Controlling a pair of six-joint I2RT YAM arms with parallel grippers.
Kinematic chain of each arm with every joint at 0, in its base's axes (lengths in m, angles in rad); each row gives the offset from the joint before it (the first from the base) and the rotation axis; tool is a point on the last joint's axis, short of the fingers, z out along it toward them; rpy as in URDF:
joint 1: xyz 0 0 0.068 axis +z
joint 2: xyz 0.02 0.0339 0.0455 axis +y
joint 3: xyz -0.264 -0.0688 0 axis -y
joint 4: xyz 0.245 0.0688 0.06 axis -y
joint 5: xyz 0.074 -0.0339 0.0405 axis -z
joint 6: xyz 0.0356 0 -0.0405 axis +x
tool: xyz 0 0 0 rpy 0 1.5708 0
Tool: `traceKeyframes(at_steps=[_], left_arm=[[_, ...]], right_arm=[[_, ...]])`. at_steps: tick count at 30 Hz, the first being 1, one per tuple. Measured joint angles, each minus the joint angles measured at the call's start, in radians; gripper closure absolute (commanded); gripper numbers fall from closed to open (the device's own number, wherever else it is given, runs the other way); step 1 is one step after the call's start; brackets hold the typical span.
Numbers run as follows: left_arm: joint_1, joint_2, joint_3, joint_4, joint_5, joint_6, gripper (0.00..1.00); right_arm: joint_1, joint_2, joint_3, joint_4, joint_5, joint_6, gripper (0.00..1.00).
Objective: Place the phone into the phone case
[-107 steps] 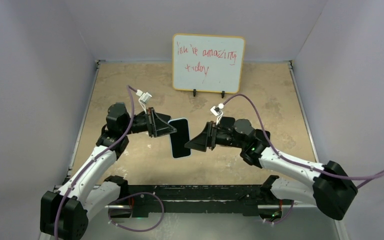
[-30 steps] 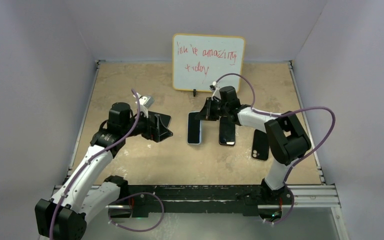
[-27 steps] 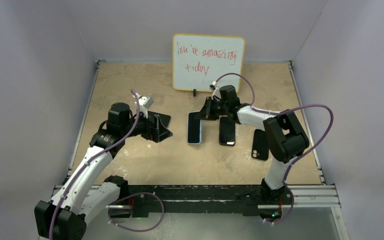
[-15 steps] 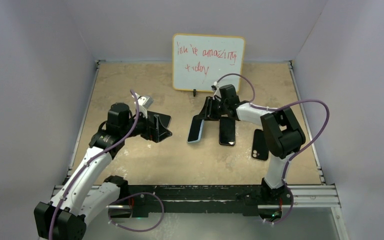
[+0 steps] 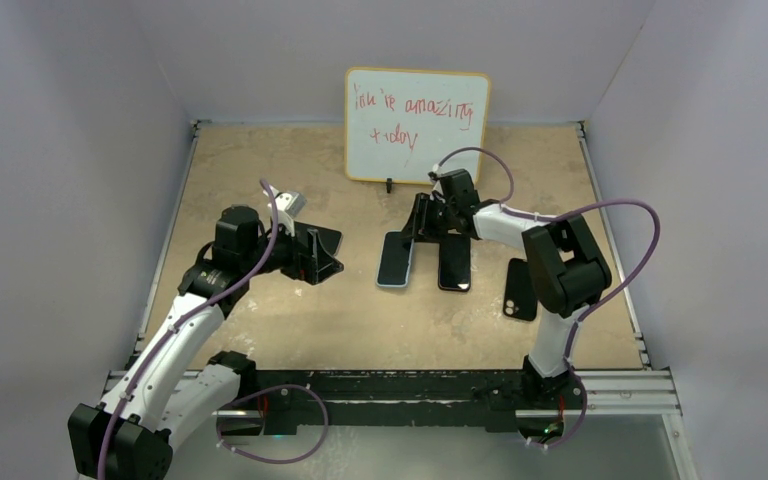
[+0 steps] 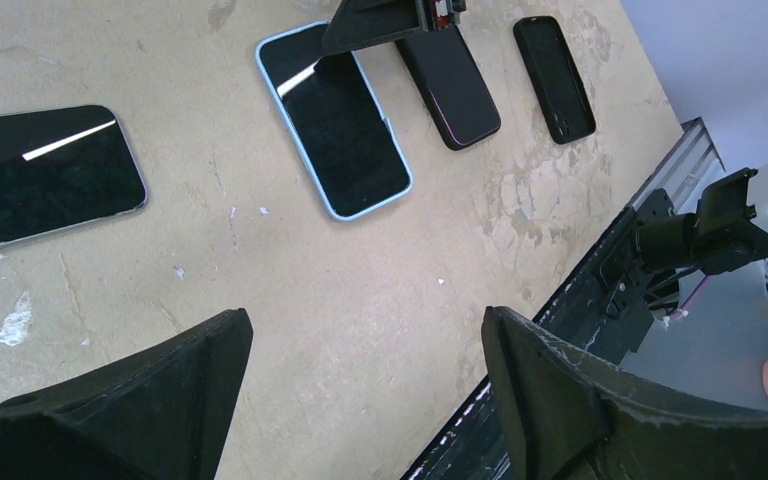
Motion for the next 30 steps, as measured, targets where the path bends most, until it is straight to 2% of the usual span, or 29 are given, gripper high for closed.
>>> traceKeyframes(at_steps=[6, 13, 23, 27, 30], left_arm=[[0.000, 0.000, 0.000, 0.000, 0.000, 0.000, 0.11], [0.000, 0.000, 0.000, 0.000, 0.000, 0.000, 0.11], [0.000, 0.000, 0.000, 0.000, 0.000, 0.000, 0.11], [0.000, 0.000, 0.000, -0.001, 0.000, 0.000, 0.11], [0.000, -0.004, 0.000, 0.000, 0.000, 0.000, 0.11]], right_arm=[[0.000, -0.024, -0.003, -0.033, 0.069, 0.019, 0.49], [-0.001, -0.180, -0.033, -0.089, 0.175, 0.068, 0.41], [-0.018, -0.347, -0.052, -0.333, 0.565, 0.217, 0.42], [-0.060, -0.429, -0.113, -0.409, 0.706, 0.259, 0.42], [-0.106, -0.459, -0.142, -0.447, 0.774, 0.273, 0.45]])
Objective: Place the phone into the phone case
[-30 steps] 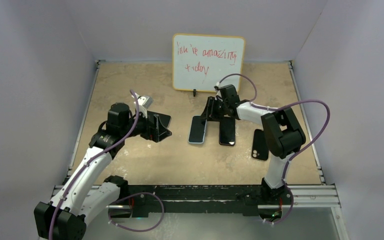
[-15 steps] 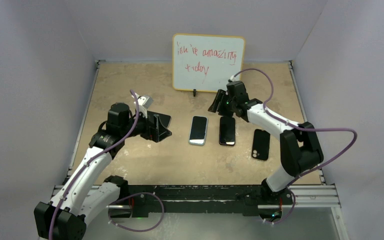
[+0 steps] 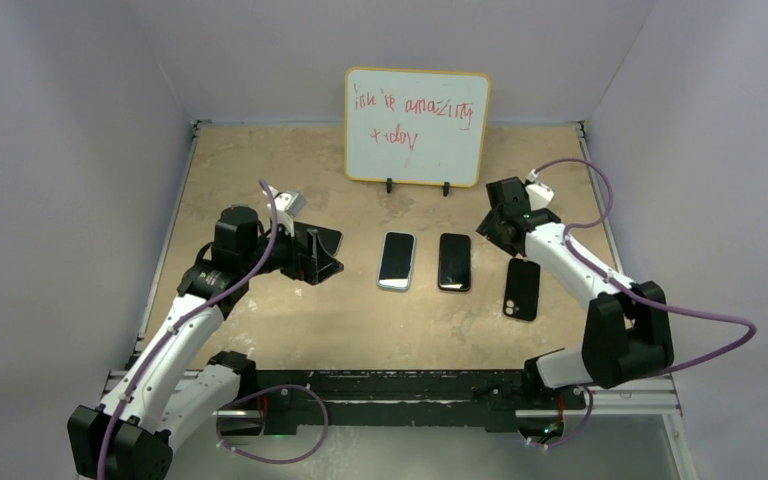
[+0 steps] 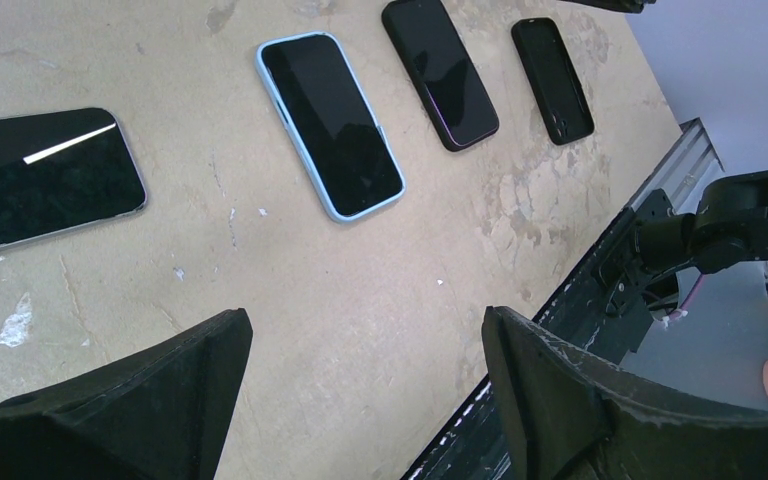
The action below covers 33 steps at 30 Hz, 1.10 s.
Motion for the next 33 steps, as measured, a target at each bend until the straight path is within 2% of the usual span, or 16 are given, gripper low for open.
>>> traceKeyframes(at_steps=[8, 17, 24, 29, 33], left_arm=[[0.000, -0.003, 0.000, 0.000, 0.000, 0.000, 0.11], [0.000, -0.005, 0.000, 0.000, 0.000, 0.000, 0.11], [0.000, -0.008, 0.000, 0.000, 0.000, 0.000, 0.11], [0.000, -0.008, 0.000, -0.001, -0.004, 0.000, 0.11], [0.000, -0.008, 0.000, -0.002, -0.014, 0.000, 0.11]], right_arm=[[-0.104, 0.020, -0.091, -0.010, 0.021, 0.000, 0.51], [-0.156, 0.120, -0.155, 0.060, -0.010, -0.009, 0.62], [-0.160, 0.124, -0.166, 0.094, -0.008, -0.041, 0.79], [-0.162, 0.125, -0.170, 0.131, -0.016, -0.069, 0.99], [-0.162, 0.122, -0.174, 0.146, -0.021, -0.094, 1.00]])
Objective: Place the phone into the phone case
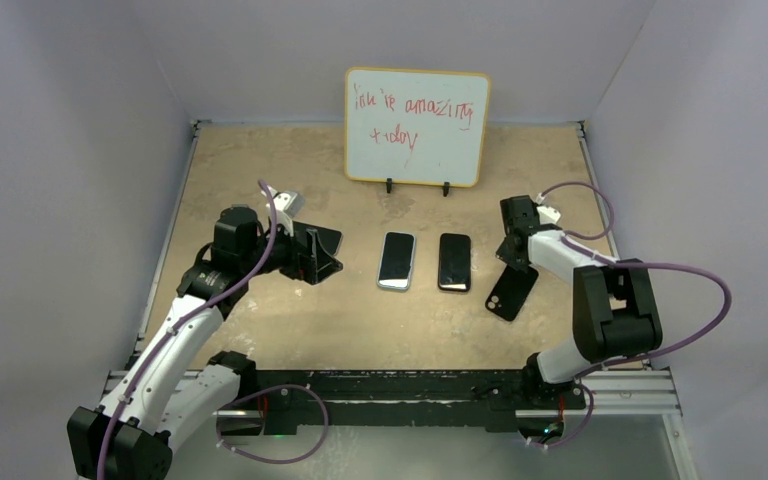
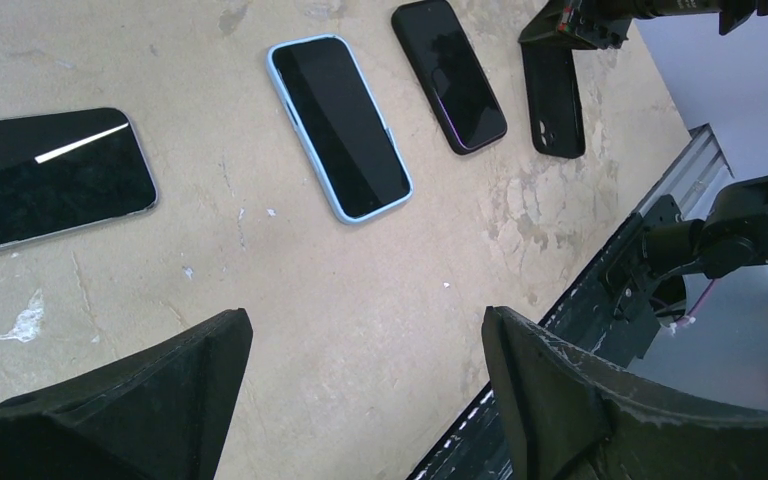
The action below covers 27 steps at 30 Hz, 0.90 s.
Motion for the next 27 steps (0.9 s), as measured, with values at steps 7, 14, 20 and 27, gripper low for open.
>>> traceKeyframes(at_steps=[7, 14, 20, 27], left_arm=[[0.000, -0.021, 0.000, -0.003, -0.018, 0.000, 0.11], [0.000, -0.072, 0.000, -0.033, -0.090, 0.000, 0.10], [0.002, -0.159, 0.004, -0.076, -0.235, -0.003, 0.07], [0.004, -0.260, 0.031, -0.126, -0.445, -0.028, 0.06]], right_arm=[[0.000, -0.028, -0.009, 0.013, -0.043, -0.051, 1.00], [0.062, -0.137, 0.010, -0.035, -0.045, -0.098, 1.00], [0.229, -0.192, 0.126, -0.077, -0.060, -0.120, 1.00], [0.469, -0.162, 0.193, -0.047, -0.174, -0.124, 1.00]])
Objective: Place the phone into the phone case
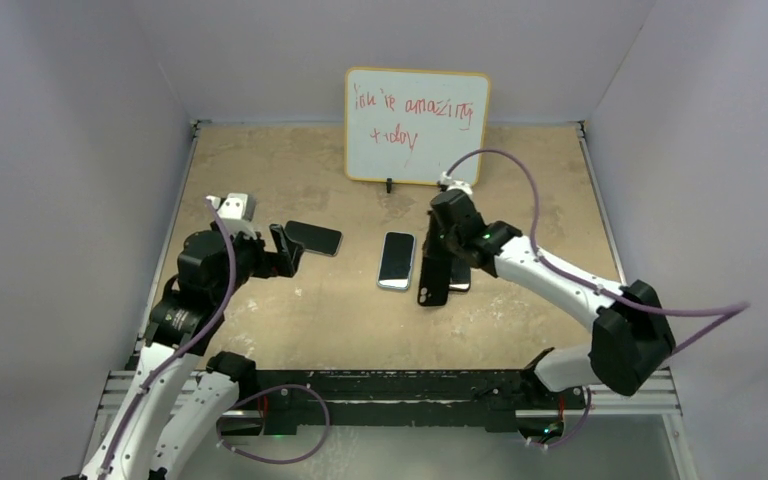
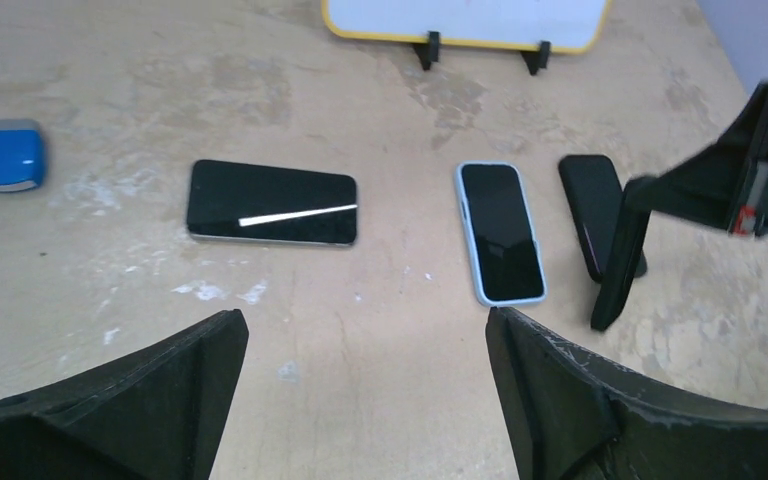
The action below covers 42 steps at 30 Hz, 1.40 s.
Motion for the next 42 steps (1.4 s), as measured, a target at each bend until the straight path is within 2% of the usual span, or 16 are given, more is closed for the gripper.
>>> traceKeyframes(at_steps=[10, 18, 21, 24, 27, 32, 36, 37, 38, 42], left_arm=[[0.011, -0.092, 0.018, -0.061, -0.203, -0.033, 0.05], [0.013, -0.149, 0.023, -0.080, -0.276, -0.053, 0.05], [0.013, -0.149, 0.023, -0.084, -0.285, -0.053, 0.05], [0.013, -0.149, 0.023, -0.087, -0.292, -0.053, 0.05], [0.016, -0.150, 0.023, -0.092, -0.297, -0.053, 0.04], [0.019, -0.151, 0.023, -0.093, -0.296, -0.053, 0.03], [0.023, -0.150, 0.023, -0.094, -0.295, -0.053, 0.03], [0.026, -0.150, 0.023, -0.094, -0.295, -0.053, 0.02], [0.027, -0.152, 0.023, -0.093, -0.295, -0.053, 0.01], [0.030, -0.179, 0.023, -0.094, -0.295, -0.053, 0.00]], right_arm=[[0.273, 0.245, 0.101, 0.163, -0.174, 0.059, 1.00], [0.366, 0.515, 0.282, 0.277, -0.274, 0.134, 1.00], [0.381, 0.586, 0.314, 0.310, -0.297, 0.150, 0.96], [0.385, 0.628, 0.330, 0.322, -0.311, 0.155, 0.86], [0.385, 0.645, 0.343, 0.320, -0.311, 0.150, 0.71], [0.385, 0.647, 0.378, 0.324, -0.310, 0.103, 0.35], [0.382, 0.637, 0.379, 0.340, -0.286, 0.016, 0.14], [0.380, 0.635, 0.379, 0.349, -0.282, -0.015, 0.06], [0.379, 0.631, 0.379, 0.360, -0.275, -0.045, 0.02], [0.361, 0.619, 0.399, 0.404, -0.231, -0.173, 0.01]])
